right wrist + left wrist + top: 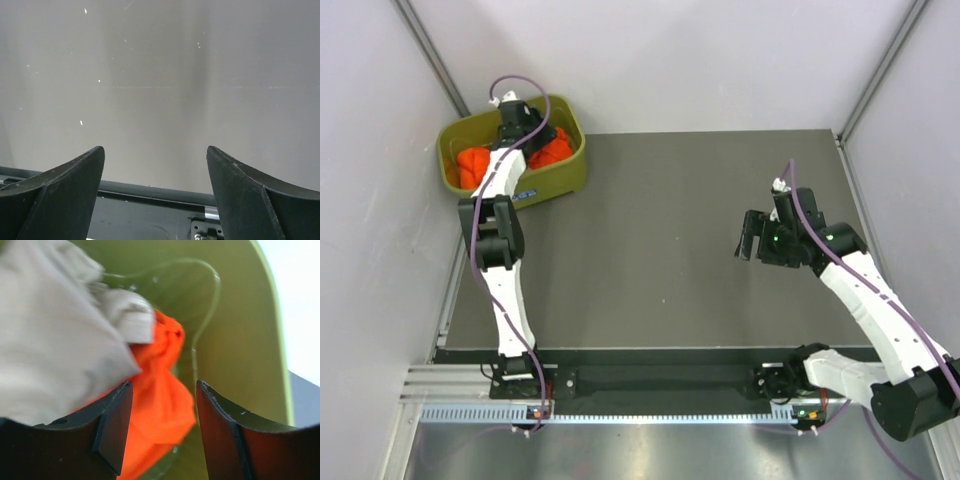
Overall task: Fold and stack the t-shirts
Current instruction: Grab the tshirt from the pile
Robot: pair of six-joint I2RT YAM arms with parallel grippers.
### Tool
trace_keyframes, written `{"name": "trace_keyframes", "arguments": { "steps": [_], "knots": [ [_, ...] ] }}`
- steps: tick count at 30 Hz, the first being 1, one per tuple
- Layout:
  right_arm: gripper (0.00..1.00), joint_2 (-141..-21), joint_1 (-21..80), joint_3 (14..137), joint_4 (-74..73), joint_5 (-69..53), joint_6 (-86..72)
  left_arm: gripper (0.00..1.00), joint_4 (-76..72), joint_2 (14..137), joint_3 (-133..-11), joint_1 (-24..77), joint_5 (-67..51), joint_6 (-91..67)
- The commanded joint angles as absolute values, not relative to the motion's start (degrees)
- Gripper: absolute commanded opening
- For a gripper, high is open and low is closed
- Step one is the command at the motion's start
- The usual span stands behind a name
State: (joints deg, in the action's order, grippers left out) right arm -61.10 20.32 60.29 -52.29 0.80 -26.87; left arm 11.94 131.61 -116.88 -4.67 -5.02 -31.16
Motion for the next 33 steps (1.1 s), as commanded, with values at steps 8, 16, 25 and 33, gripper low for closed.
{"name": "trace_keyframes", "arguments": {
  "steps": [8, 16, 25, 33],
  "knots": [
    [0.84, -60.0, 19.8, 60.6, -51.2, 1.2, -26.5, 0.55, 12.3, 129.5, -117.1, -0.4, 1.8, -27.4],
    [0.84, -61.7, 19.3, 62.0, -51.9, 1.5, -24.9, 0.53, 17.0, 131.2, -118.0, 1.9, 7.7, -23.1],
    [0.84, -63.2, 18.8, 63.2, -51.7, 0.8, -23.6, 0.02, 17.6, 133.8, -125.5, 2.0, 5.5, -23.7],
    [0.84, -62.9, 18.6, 63.6, -51.0, 0.2, -21.9, 0.00, 16.6, 125.7, -134.0, 2.0, 7.7, -26.5]
  ]
}}
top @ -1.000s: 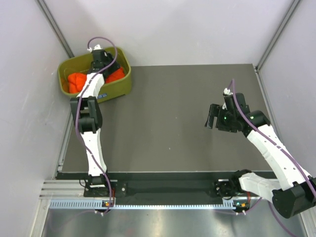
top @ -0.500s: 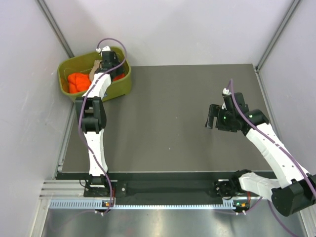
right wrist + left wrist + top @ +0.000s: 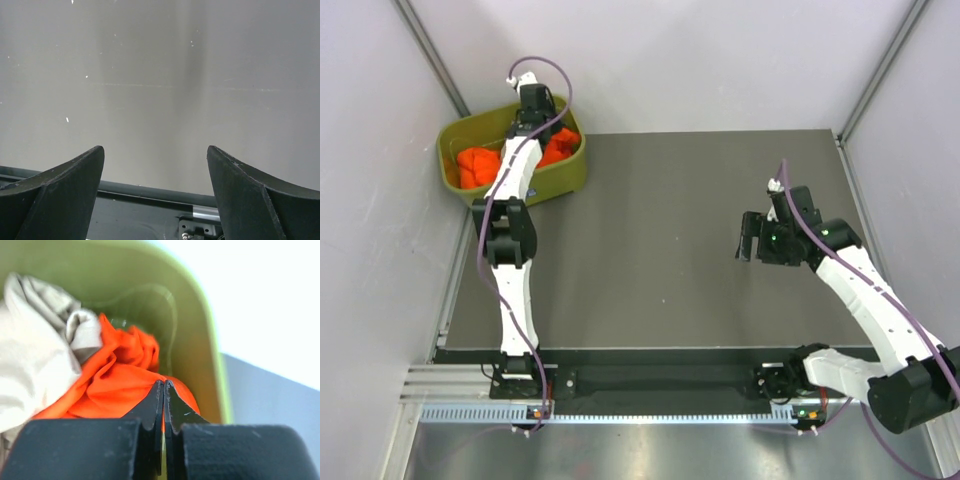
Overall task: Fold and stack the t-shirts
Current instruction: Grab the tshirt from the pile, then move the tshirt to the center of the board
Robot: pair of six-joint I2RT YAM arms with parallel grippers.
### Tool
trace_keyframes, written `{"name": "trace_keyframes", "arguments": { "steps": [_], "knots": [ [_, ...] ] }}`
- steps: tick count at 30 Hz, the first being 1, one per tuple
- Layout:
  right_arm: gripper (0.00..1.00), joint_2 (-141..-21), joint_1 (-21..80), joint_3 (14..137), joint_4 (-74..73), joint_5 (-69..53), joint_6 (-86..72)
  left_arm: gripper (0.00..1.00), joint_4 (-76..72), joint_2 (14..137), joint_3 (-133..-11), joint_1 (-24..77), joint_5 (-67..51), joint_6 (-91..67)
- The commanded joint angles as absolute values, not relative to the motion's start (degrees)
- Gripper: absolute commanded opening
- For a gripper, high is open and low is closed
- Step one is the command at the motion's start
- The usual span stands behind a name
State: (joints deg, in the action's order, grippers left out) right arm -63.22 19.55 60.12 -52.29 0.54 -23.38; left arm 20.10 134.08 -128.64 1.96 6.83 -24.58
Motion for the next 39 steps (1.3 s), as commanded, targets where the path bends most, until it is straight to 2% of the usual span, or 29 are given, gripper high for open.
{"name": "trace_keyframes", "arguments": {
  "steps": [1, 8, 13, 18, 25, 26, 29, 30, 34, 38, 39],
  "knots": [
    [0.84, -63.0, 18.6, 63.6, -50.9, 0.2, -21.5, 0.00, 16.0, 124.5, -134.7, 2.0, 7.3, -27.0],
    [0.84, -62.2, 18.5, 62.5, -49.1, -3.9, -19.9, 0.00, 12.5, 109.5, -136.3, 3.9, 0.3, -35.8],
    [0.84, -62.2, 18.4, 61.2, -47.5, -7.2, -18.5, 0.00, 13.0, 99.1, -132.5, 11.9, -2.2, -36.2],
    [0.84, -63.1, 18.4, 61.7, -47.2, -10.0, -15.9, 0.00, 18.0, 88.0, -123.2, 18.7, -6.7, -42.4],
    [0.84, -65.6, 18.4, 62.7, -46.8, -15.1, -14.3, 0.00, 21.5, 73.7, -102.7, 31.2, -2.2, -46.1],
    [0.84, -66.1, 18.5, 63.0, -46.8, -15.4, -14.3, 0.15, 21.8, 72.0, -98.0, 31.5, -3.4, -47.4],
    [0.84, -66.4, 18.5, 63.5, -46.8, -15.3, -14.5, 0.40, 24.2, 69.4, -89.9, 32.2, -6.4, -48.5],
    [0.84, -66.7, 18.4, 63.5, -46.6, -15.3, -14.7, 0.59, 24.9, 68.7, -88.3, 32.3, -6.7, -47.7],
    [0.84, -68.2, 18.5, 63.1, -45.5, -17.1, -15.3, 0.80, 34.4, 67.5, -86.7, 32.3, -0.5, -38.3],
    [0.88, -73.4, 20.7, 62.1, -42.4, -24.1, -16.4, 0.82, 45.1, 70.0, -87.0, 31.6, 12.4, -30.8],
    [0.92, -74.8, 21.6, 62.4, -41.7, -25.0, -16.7, 0.82, 46.0, 70.7, -86.9, 31.1, 13.4, -28.2]
  ]
}}
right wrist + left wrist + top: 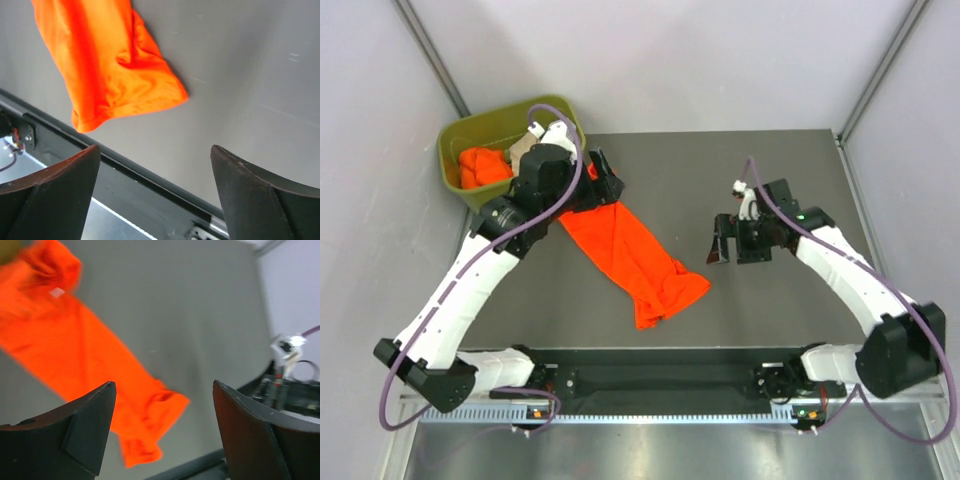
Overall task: Fold and stack the t-shirts
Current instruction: Move the tshirt to the center of the board, then flatten the tshirt out
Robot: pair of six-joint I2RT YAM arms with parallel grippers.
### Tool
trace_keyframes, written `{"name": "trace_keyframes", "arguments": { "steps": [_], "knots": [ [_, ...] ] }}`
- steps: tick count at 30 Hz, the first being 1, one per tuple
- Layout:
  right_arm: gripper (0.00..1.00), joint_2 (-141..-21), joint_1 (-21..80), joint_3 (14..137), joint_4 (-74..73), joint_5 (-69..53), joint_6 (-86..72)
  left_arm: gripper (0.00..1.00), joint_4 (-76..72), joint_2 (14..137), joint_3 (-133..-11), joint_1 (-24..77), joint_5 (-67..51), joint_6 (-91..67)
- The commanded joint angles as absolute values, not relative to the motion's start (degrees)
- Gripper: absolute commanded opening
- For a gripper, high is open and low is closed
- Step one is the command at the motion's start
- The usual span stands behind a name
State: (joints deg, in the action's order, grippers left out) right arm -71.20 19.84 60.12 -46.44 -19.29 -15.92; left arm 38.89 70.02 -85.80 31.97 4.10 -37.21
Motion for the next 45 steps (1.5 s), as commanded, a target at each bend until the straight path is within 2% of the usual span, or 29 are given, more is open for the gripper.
{"name": "trace_keyframes", "arguments": {
  "steps": [1, 4, 7, 13, 20, 26, 28, 29, 31, 32, 34, 39, 41, 45],
  "knots": [
    [0.94, -76.1, 24.0, 62.8, -40.9, -25.4, -17.3, 0.83, 46.3, 71.9, -86.5, 30.4, 14.1, -27.3],
    [0.98, -82.2, 27.9, 65.0, -37.4, -24.5, -18.7, 0.84, 46.0, 73.6, -84.0, 25.9, 12.3, -26.7],
    [0.98, -90.3, 31.4, 70.1, -39.1, -21.3, -18.5, 0.82, 42.4, 73.7, -79.8, 19.5, 3.0, -28.5],
    [0.88, -101.0, 36.6, 77.0, -43.1, -11.2, -16.8, 0.80, 39.1, 72.8, -74.4, 13.3, -3.7, -29.5],
    [0.55, -106.3, 37.4, 76.4, -43.1, -10.0, -14.5, 0.79, 37.8, 72.3, -70.5, 12.7, -5.4, -30.4],
    [0.50, -105.8, 37.5, 73.5, -41.4, -11.2, -13.9, 0.79, 38.1, 72.1, -70.8, 12.0, -5.3, -30.7],
    [0.44, -105.8, 37.5, 72.1, -40.4, -12.0, -13.9, 0.79, 37.9, 71.5, -70.4, 12.0, -5.4, -31.4],
    [0.35, -105.9, 37.5, 71.7, -39.6, -12.4, -14.3, 0.79, 37.8, 71.5, -70.2, 12.0, -5.6, -31.6],
    [0.26, -105.8, 37.4, 70.9, -39.1, -13.3, -14.9, 0.78, 37.8, 71.2, -69.6, 11.9, -6.4, -32.6],
    [0.14, -105.5, 37.4, 70.8, -38.9, -13.4, -15.2, 0.78, 37.8, 71.1, -69.5, 11.9, -6.8, -33.0],
    [0.00, -104.0, 37.2, 70.5, -38.8, -11.7, -15.7, 0.77, 37.6, 70.4, -69.1, 11.9, -7.2, -33.7],
    [0.00, -96.4, 33.9, 71.4, -43.0, -6.7, -17.1, 0.77, 36.6, 69.0, -68.8, 11.9, -6.7, -33.6],
    [0.00, -91.5, 31.9, 73.1, -48.8, -1.0, -18.2, 0.77, 35.5, 69.2, -68.9, 11.9, -5.8, -33.4],
    [0.00, -82.5, 24.2, 73.3, -56.2, 6.5, -20.2, 0.75, 33.0, 71.5, -69.7, 11.8, -6.4, -33.4]
  ]
}}
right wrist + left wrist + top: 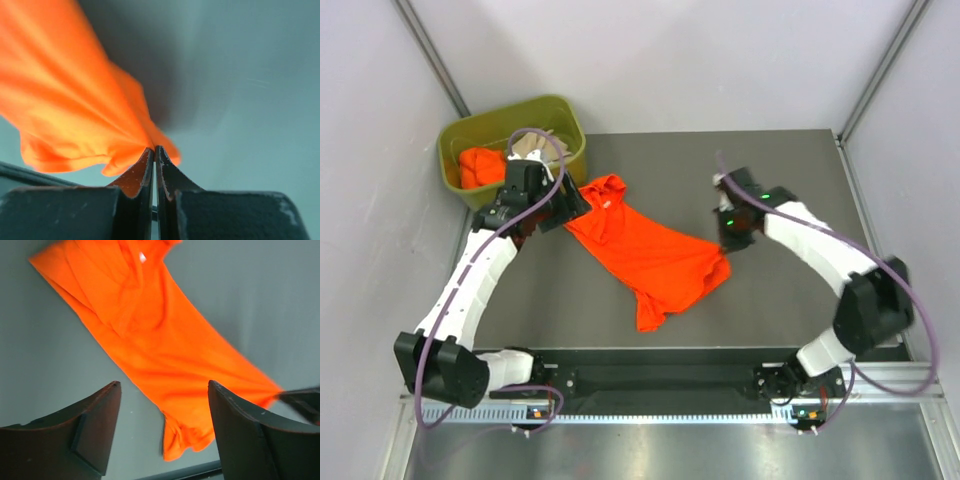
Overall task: Fold and stack the t-shirts
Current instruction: Flatten the tshirt out
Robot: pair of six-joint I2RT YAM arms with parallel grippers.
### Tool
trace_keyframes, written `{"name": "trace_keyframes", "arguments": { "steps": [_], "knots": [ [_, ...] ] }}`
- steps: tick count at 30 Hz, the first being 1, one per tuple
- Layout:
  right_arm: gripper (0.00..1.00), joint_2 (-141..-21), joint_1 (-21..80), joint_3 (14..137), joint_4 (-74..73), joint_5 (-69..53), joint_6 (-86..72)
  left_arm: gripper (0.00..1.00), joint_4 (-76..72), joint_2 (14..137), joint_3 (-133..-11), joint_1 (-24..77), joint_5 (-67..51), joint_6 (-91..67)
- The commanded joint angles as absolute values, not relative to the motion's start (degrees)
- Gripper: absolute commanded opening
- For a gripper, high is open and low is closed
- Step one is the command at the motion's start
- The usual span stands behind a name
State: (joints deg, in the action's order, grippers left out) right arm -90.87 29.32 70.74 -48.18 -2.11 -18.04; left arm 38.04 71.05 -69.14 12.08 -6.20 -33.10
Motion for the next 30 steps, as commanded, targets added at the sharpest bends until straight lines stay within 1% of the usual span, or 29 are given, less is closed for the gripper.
{"name": "trace_keyframes", "arguments": {
  "steps": [1, 4, 6, 7, 8, 10, 11, 14, 16, 18, 20, 22, 24, 30],
  "knots": [
    [0.00, -79.0, 22.9, 73.2, -58.4, 10.2, -20.0, 0.73, 32.4, 72.0, -69.9, 11.8, -6.8, -33.4],
    [0.00, -74.8, 16.6, 74.2, -60.5, 16.6, -18.2, 0.71, 30.8, 73.8, -70.7, 11.9, -7.4, -33.9],
    [0.00, -72.3, 13.3, 74.3, -59.6, 15.3, -15.3, 0.71, 29.9, 76.1, -71.3, 12.0, -8.5, -34.5],
    [0.02, -73.1, 12.8, 74.4, -59.5, 13.1, -14.5, 0.71, 29.4, 77.0, -71.5, 12.6, -8.8, -34.5],
    [0.29, -74.1, 12.7, 74.8, -59.9, 11.9, -13.8, 0.72, 29.3, 78.0, -71.9, 13.1, -8.6, -34.5],
    [0.53, -76.3, 12.6, 76.6, -61.1, 9.6, -12.8, 0.72, 29.0, 81.8, -74.0, 15.9, -6.9, -33.1],
    [0.67, -77.5, 12.6, 77.4, -61.3, 8.4, -12.7, 0.72, 29.1, 83.3, -75.1, 17.0, -6.2, -32.4],
    [0.84, -77.4, 13.4, 79.3, -60.6, 2.7, -12.9, 0.73, 29.0, 89.4, -79.9, 21.3, -4.4, -30.4],
    [0.85, -78.0, 16.0, 78.8, -60.1, -2.3, -12.7, 0.73, 28.0, 93.9, -82.6, 23.5, -5.4, -29.0],
    [0.84, -78.7, 20.0, 76.8, -59.7, -5.3, -13.7, 0.72, 27.1, 98.5, -85.5, 24.8, -6.7, -27.7],
    [0.82, -79.2, 23.0, 71.6, -57.1, -9.3, -15.1, 0.72, 27.5, 101.5, -87.5, 26.4, -4.6, -26.5],
    [0.82, -79.3, 28.0, 67.0, -54.2, -10.7, -17.6, 0.73, 27.6, 105.1, -89.8, 27.2, -3.0, -25.4],
    [0.81, -79.5, 32.5, 64.7, -52.7, -10.6, -19.4, 0.74, 27.4, 108.1, -91.6, 27.7, 1.4, -23.3],
    [0.80, -81.6, 38.0, 57.8, -47.8, -11.9, -23.2, 0.75, 27.7, 116.3, -96.7, 28.3, 5.4, -17.3]
  ]
}}
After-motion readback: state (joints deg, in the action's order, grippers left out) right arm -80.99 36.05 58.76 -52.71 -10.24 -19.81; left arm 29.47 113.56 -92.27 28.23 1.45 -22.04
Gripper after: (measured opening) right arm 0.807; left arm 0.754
